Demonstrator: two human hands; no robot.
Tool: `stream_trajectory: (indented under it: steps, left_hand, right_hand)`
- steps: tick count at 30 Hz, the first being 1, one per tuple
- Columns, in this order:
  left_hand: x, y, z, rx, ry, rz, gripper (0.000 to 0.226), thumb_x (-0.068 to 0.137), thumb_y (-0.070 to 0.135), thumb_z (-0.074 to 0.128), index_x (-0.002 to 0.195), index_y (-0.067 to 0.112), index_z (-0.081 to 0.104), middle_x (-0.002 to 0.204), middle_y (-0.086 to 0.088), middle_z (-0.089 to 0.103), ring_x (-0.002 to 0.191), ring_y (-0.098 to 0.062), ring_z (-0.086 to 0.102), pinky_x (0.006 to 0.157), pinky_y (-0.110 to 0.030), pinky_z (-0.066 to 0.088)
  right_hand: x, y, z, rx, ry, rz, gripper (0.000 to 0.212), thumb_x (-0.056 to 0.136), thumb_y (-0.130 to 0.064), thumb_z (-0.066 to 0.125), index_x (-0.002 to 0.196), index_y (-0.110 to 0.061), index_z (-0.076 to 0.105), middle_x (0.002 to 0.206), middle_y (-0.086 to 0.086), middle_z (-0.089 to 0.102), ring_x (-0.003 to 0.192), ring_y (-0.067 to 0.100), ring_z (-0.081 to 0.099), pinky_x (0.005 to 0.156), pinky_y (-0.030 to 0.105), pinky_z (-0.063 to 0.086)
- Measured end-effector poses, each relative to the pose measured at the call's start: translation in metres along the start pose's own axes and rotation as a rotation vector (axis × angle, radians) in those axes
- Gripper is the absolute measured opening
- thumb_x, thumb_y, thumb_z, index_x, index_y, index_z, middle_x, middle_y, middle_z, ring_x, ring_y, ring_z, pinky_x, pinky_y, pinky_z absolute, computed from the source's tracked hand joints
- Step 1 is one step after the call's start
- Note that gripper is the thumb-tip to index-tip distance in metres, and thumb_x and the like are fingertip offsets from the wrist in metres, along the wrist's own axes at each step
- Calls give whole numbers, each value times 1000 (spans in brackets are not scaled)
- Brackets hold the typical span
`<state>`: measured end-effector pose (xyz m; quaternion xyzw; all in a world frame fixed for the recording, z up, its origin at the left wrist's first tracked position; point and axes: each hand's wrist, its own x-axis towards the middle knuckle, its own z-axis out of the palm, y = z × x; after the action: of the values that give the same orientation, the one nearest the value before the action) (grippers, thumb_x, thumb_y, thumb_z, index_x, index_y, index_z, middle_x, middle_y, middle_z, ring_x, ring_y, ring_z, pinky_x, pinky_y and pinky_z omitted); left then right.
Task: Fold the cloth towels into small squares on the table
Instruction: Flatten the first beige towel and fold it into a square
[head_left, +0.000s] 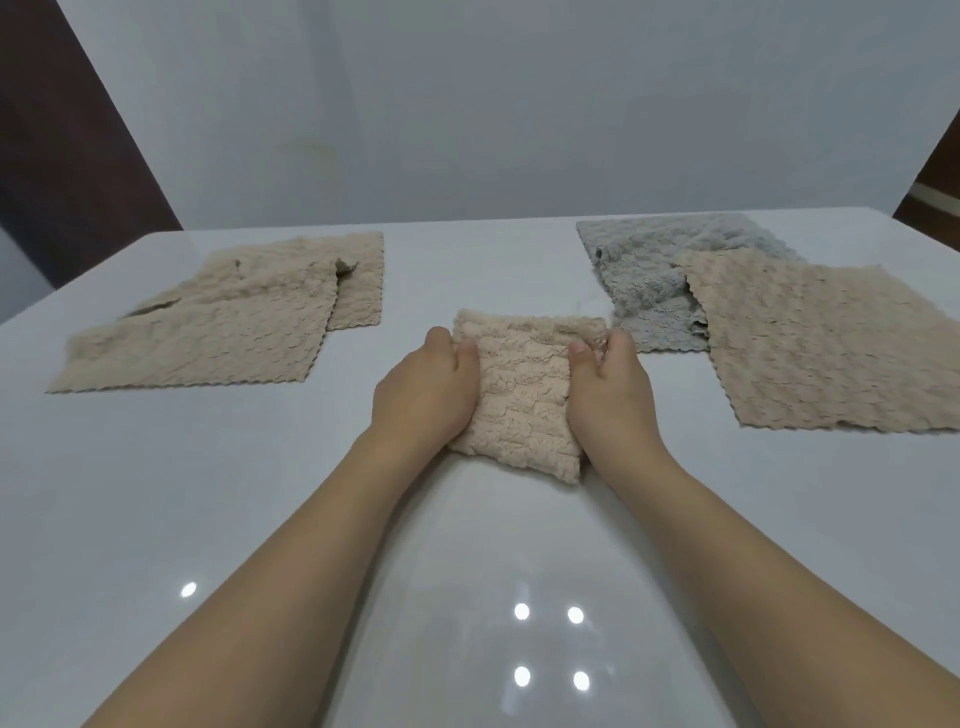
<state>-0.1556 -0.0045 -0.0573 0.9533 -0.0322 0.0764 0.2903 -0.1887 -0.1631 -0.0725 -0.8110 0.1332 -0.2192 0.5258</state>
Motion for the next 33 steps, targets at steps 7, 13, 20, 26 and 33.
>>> stream_trajectory:
  steps: [7, 13, 20, 26, 33]
  left_hand:
    - [-8, -1, 8, 78, 110, 43, 30, 105, 41, 25, 99, 13, 37, 81, -4, 54, 80, -33, 53, 71, -40, 40]
    - [-12, -4, 0, 26, 81, 26, 31, 105, 40, 26, 99, 12, 38, 83, -4, 55, 79, -30, 50, 69, -39, 37]
    - [-35, -50, -64, -120, 113, -98, 36, 105, 42, 30, 106, 8, 45, 93, -4, 57, 91, -30, 54, 75, -40, 41]
    - [-76, -127, -127, -35, 121, -194, 38, 104, 42, 30, 104, 8, 48, 91, -4, 58, 84, -23, 55, 71, -39, 40]
    - [-121, -194, -166, 60, 133, -278, 36, 104, 42, 30, 97, 10, 46, 83, -2, 56, 73, -13, 51, 60, -36, 33]
  right_hand:
    - [-3, -3, 2, -54, 24, -72, 29, 101, -34, 41, 105, -7, 49, 87, 5, 59, 85, 27, 54, 67, 34, 35]
    - [-5, -8, 4, -87, 9, -53, 36, 101, -42, 38, 106, -9, 50, 92, 5, 60, 89, 27, 56, 71, 35, 40]
    - [-32, -50, 42, -11, -192, 33, 32, 98, -41, 41, 114, -15, 51, 108, 2, 62, 101, 24, 59, 91, 40, 47]
    - [-88, -85, 99, 1, -349, 25, 20, 89, -33, 46, 79, -17, 50, 79, -6, 56, 76, 17, 56, 65, 33, 44]
    - [-141, -114, 141, -152, -417, -199, 30, 86, -34, 46, 65, -17, 31, 60, -6, 36, 55, 15, 33, 52, 31, 25]
